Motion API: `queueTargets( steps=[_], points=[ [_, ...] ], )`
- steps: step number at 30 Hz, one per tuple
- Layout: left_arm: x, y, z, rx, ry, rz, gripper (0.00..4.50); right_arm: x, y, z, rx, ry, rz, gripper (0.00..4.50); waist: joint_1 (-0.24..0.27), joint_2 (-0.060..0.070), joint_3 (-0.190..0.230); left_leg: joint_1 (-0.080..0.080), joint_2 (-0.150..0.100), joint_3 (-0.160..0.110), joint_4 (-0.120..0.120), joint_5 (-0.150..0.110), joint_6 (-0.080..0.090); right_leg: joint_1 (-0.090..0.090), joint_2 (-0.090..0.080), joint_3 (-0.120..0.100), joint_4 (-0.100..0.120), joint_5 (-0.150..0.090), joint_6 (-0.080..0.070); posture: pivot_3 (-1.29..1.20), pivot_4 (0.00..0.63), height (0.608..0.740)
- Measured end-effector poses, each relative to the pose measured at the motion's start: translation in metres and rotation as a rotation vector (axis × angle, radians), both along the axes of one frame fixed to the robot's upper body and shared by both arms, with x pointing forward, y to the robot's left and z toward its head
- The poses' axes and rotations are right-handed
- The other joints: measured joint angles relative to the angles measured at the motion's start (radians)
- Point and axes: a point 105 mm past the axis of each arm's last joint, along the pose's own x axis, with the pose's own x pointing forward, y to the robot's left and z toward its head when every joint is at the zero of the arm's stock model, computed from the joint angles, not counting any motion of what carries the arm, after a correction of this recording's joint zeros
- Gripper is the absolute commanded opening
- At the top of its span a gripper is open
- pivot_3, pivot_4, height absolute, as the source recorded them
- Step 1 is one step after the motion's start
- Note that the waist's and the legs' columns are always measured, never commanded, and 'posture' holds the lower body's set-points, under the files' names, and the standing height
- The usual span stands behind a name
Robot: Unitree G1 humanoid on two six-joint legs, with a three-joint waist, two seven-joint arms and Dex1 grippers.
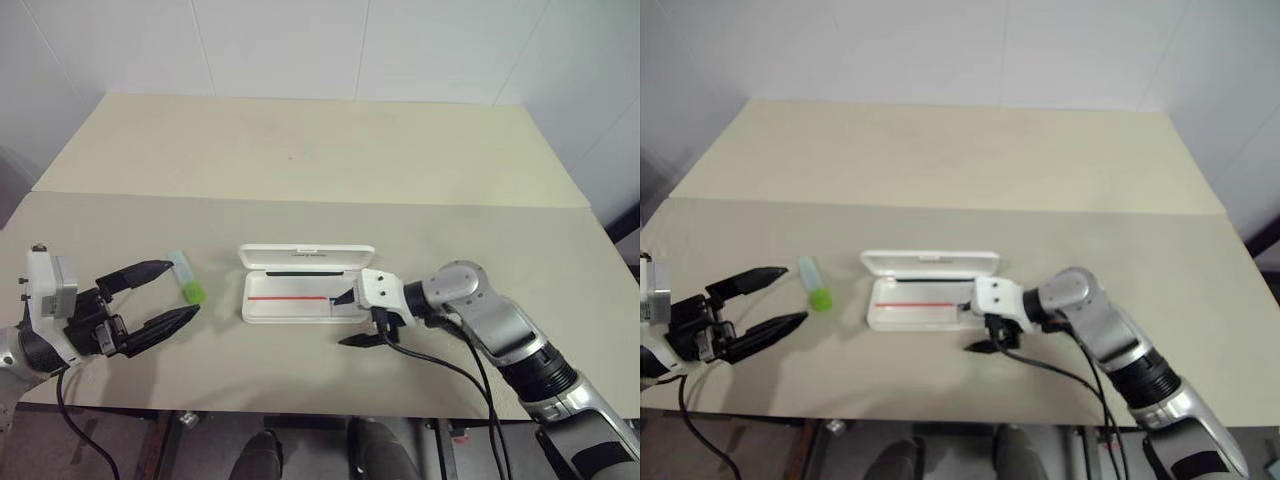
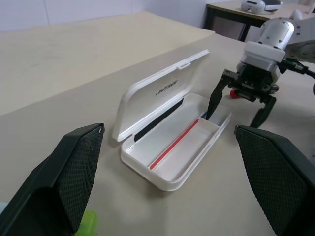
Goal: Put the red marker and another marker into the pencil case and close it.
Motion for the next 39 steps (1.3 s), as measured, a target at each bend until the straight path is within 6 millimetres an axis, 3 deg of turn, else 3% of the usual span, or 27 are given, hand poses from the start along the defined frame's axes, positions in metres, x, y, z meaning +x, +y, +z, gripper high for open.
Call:
queueTargets(
  steps=[7, 14, 27, 39],
  points=[
    [0.003, -0.006, -0.001, -0.013, -0.014, -0.014, 4.5, 0.005, -0.015, 0.017, 0.029, -0.016, -0.025, 4.46, 0.001, 0.0, 0.0, 0.0, 0.0, 0.0, 0.0, 0.0, 0.0, 0.0, 0.0, 0.0, 0.0, 0.0, 0.0, 0.0, 0.15, 0.74],
    [0.004, -0.009, -0.004, -0.025, -0.022, -0.022, 4.5, 0.023, -0.053, 0.028, -0.03, -0.048, -0.154, 4.46, 0.008, 0.0, 0.0, 0.0, 0.0, 0.0, 0.0, 0.0, 0.0, 0.0, 0.0, 0.0, 0.0, 0.0, 0.0, 0.0, 0.15, 0.74],
    [0.009, -0.018, -0.007, -0.038, -0.027, -0.057, 4.5, 0.026, -0.099, 0.023, -0.185, -0.019, -0.248, 4.46, 0.02, 0.0, 0.0, 0.0, 0.0, 0.0, 0.001, 0.0, 0.0, 0.0, 0.0, 0.0, 0.0, 0.0, 0.0, 0.0, 0.15, 0.74],
    [0.011, -0.016, -0.009, -0.047, -0.021, -0.049, 4.5, 0.017, -0.118, 0.006, -0.267, 0.04, -0.263, 4.46, 0.02, 0.0, 0.0, 0.0, 0.0, 0.0, 0.001, 0.0, 0.0, 0.0, 0.0, 0.0, 0.0, 0.0, 0.0, 0.0, 0.15, 0.74]
  ],
)
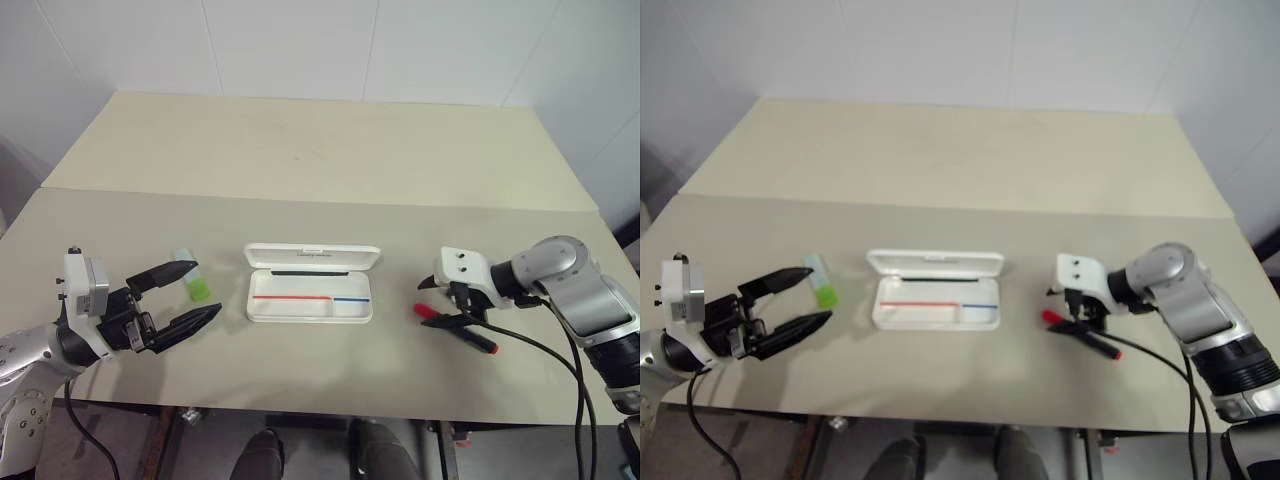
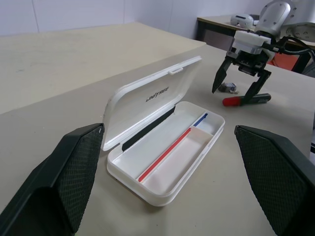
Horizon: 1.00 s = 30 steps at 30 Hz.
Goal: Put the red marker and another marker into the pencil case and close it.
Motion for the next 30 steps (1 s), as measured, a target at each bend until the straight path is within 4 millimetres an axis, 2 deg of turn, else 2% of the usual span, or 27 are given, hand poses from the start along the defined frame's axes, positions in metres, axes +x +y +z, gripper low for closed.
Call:
queueTargets(
  steps=[3, 10, 15, 20, 26, 30],
  points=[
    [0.0, 0.0, 0.0, 0.0, 0.0, 0.0, 4.5, -0.001, -0.003, -0.007, -0.013, 0.016, -0.01, 3.87, -0.001, 0.0, 0.0, 0.0, 0.0, 0.0, 0.0, 0.0, 0.0, 0.0, 0.0, 0.0, 0.0, 0.0, 0.0, 0.0, 0.15, 0.74],
    [-0.001, 0.001, -0.001, 0.001, 0.001, -0.003, 4.5, -0.002, -0.003, -0.008, -0.017, 0.023, 0.002, 1.49, -0.001, 0.0, 0.0, 0.001, 0.0, 0.0, 0.003, 0.0, 0.0, 0.002, 0.0, 0.0, 0.0, 0.0, 0.0, 0.0, 0.15, 0.74],
    [-0.006, 0.002, -0.004, 0.024, 0.026, -0.03, 4.5, -0.001, -0.001, -0.008, 0.0, 0.032, -0.01, 1.42, -0.003, 0.0, 0.0, 0.001, 0.0, 0.0, 0.006, 0.0, 0.0, 0.003, 0.0, 0.0, 0.0, -0.001, -0.004, 0.0, 0.15, 0.74],
    [-0.017, 0.004, -0.003, 0.015, 0.03, -0.122, 4.5, 0.0, 0.01, -0.005, 0.063, 0.044, -0.007, 1.42, -0.003, 0.0, 0.0, 0.0, 0.0, 0.0, 0.006, 0.0, 0.0, 0.002, 0.0, 0.0, 0.0, -0.001, -0.005, 0.0, 0.15, 0.74],
    [-0.029, 0.009, -0.007, 0.073, 0.085, -0.224, 4.5, 0.001, 0.04, 0.017, 0.16, -0.002, 0.039, 1.42, -0.003, 0.0, 0.0, 0.0, 0.0, 0.0, 0.006, 0.0, 0.0, 0.002, 0.0, 0.0, 0.0, -0.001, -0.005, 0.0, 0.15, 0.74],
    [-0.03, 0.018, -0.011, 0.098, 0.115, -0.238, 4.5, 0.002, 0.05, 0.029, 0.171, -0.058, 0.054, 1.42, -0.002, 0.001, 0.0, 0.0, 0.0, 0.0, 0.005, 0.0, 0.0, 0.001, 0.0, 0.0, 0.0, -0.003, -0.009, 0.0, 0.15, 0.74]
  ],
)
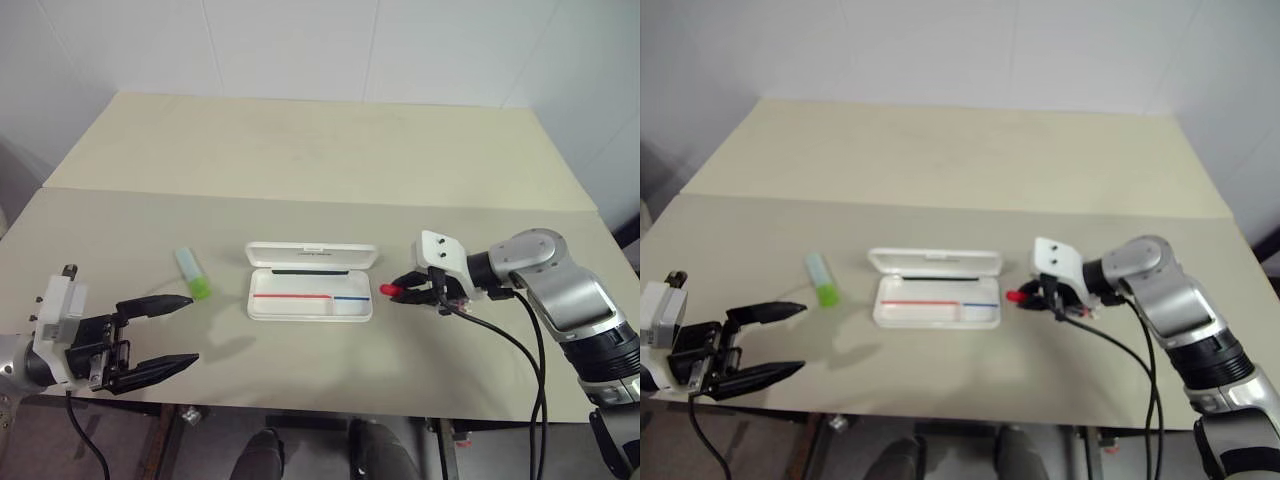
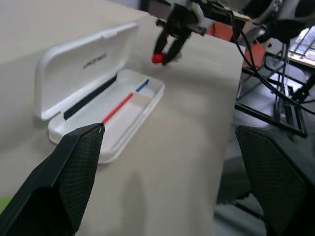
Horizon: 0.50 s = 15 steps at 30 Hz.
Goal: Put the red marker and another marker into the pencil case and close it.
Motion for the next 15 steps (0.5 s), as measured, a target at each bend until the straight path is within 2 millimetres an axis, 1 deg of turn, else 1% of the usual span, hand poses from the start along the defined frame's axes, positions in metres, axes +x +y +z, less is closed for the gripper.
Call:
queueTargets(
  steps=[2, 5, 7, 11, 15],
  points=[
    [0.004, 0.002, 0.003, -0.005, -0.026, 0.004, 4.5, -0.001, 0.008, 0.005, 0.023, -0.01, 0.01, 1.42, 0.002, 0.0, 0.0, 0.0, 0.0, 0.0, 0.0, 0.0, 0.0, 0.0, 0.0, 0.0, 0.0, 0.0, 0.0, 0.0, 0.15, 0.74],
    [0.011, 0.002, 0.016, -0.023, -0.122, 0.002, 4.5, -0.006, 0.03, 0.019, 0.085, -0.039, 0.058, 1.42, 0.002, 0.0, 0.0, 0.0, 0.0, 0.0, 0.0, 0.0, 0.0, 0.0, 0.0, 0.0, 0.0, 0.001, 0.002, 0.0, 0.15, 0.74],
    [0.014, 0.003, 0.02, -0.041, -0.161, 0.006, 4.5, -0.008, 0.042, 0.023, 0.11, -0.054, 0.075, 1.42, 0.001, 0.0, 0.0, 0.0, 0.0, 0.0, 0.0, 0.0, 0.0, 0.0, 0.0, 0.0, 0.0, 0.003, 0.005, 0.0, 0.15, 0.74],
    [0.016, 0.007, 0.016, -0.033, -0.154, 0.014, 4.5, -0.01, 0.06, 0.018, 0.123, -0.047, 0.075, 1.42, -0.002, 0.0, 0.0, 0.0, 0.0, 0.0, -0.003, 0.0, 0.0, -0.002, 0.0, 0.0, 0.0, 0.004, 0.008, 0.0, 0.15, 0.74],
    [0.017, 0.009, 0.012, -0.024, -0.141, 0.019, 4.5, -0.013, 0.086, 0.012, 0.123, -0.058, 0.104, 1.42, -0.002, 0.0, 0.0, 0.0, 0.001, 0.0, -0.004, 0.0, 0.0, -0.003, 0.0, -0.001, 0.001, 0.004, 0.008, 0.0, 0.15, 0.74]
  ],
)
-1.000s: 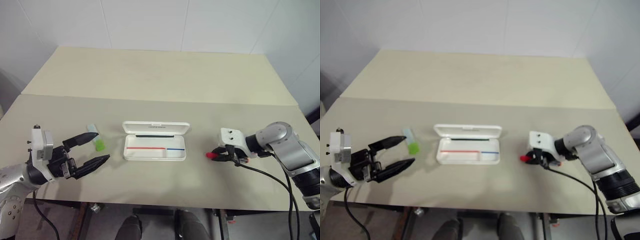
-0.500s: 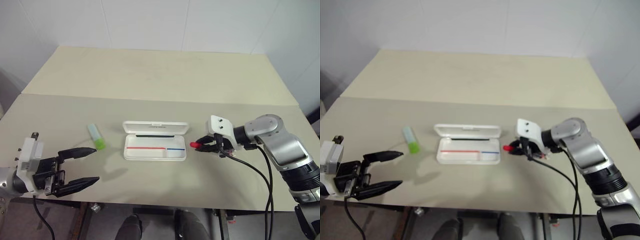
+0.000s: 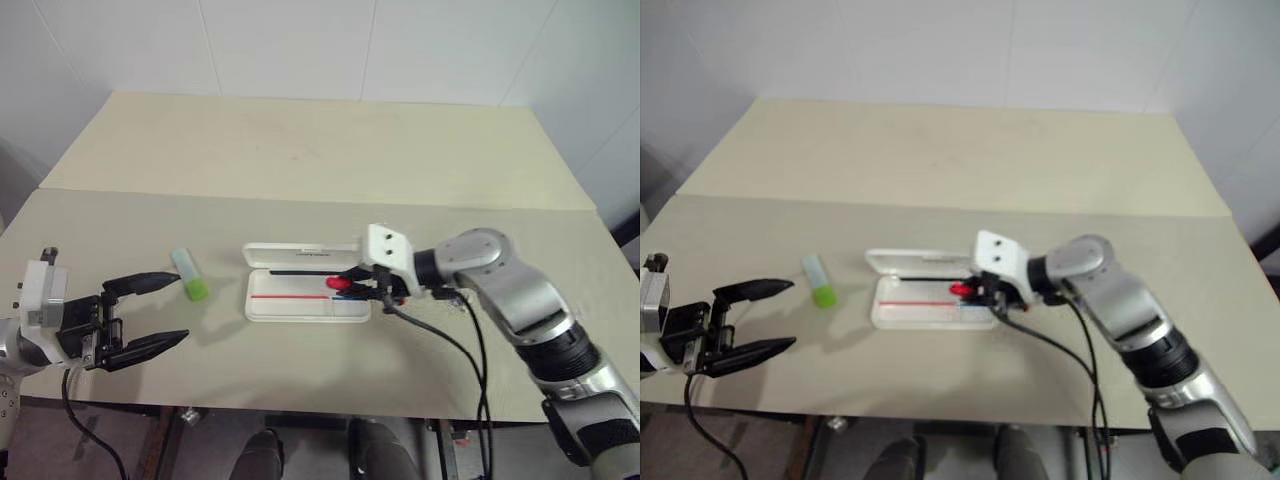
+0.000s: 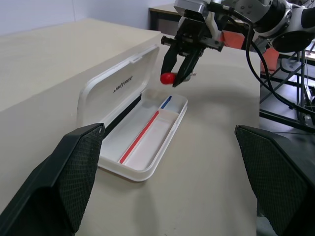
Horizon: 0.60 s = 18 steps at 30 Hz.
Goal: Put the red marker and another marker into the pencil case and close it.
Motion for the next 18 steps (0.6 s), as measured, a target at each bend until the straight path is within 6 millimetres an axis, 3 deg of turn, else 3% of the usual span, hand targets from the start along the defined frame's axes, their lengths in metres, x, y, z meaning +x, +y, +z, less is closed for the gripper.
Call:
queueTargets(
  steps=[9, 18],
  points=[
    [0.001, 0.0, 0.0, 0.008, 0.0, 0.003, 4.5, -0.003, 0.039, -0.001, 0.004, -0.088, 0.064, 1.42, 0.0, 0.0, 0.0, 0.0, 0.0, 0.0, -0.001, 0.0, 0.0, 0.0, 0.0, 0.0, 0.0, 0.0, 0.0, 0.0, 0.15, 0.74],
    [0.0, -0.002, 0.001, 0.013, 0.001, 0.005, 4.5, -0.004, 0.048, 0.002, 0.005, -0.127, 0.096, 1.42, -0.002, 0.0, 0.0, 0.0, 0.0, 0.0, -0.001, 0.0, 0.0, 0.0, 0.0, 0.0, 0.0, 0.0, 0.0, 0.0, 0.15, 0.74]
  ],
)
